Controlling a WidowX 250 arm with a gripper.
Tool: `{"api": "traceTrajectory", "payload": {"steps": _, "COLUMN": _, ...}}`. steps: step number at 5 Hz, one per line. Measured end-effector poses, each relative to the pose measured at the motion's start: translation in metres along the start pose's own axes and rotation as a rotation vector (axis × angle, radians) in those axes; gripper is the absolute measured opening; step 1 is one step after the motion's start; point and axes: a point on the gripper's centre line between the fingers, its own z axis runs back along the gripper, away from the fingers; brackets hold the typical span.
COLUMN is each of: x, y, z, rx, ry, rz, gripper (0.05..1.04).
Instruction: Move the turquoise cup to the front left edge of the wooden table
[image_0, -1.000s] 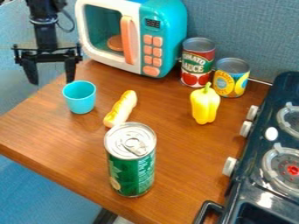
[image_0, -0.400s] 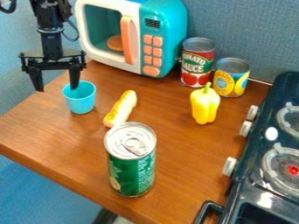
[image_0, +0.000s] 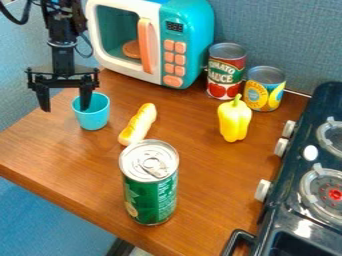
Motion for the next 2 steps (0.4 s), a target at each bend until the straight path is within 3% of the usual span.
{"api": "traceTrajectory", "payload": {"steps": 2, "x": 0.0002, "y": -0.0072, "z": -0.0120, "rx": 0.018, "ry": 0.024, "rz": -0.012, "gripper": 0.961}}
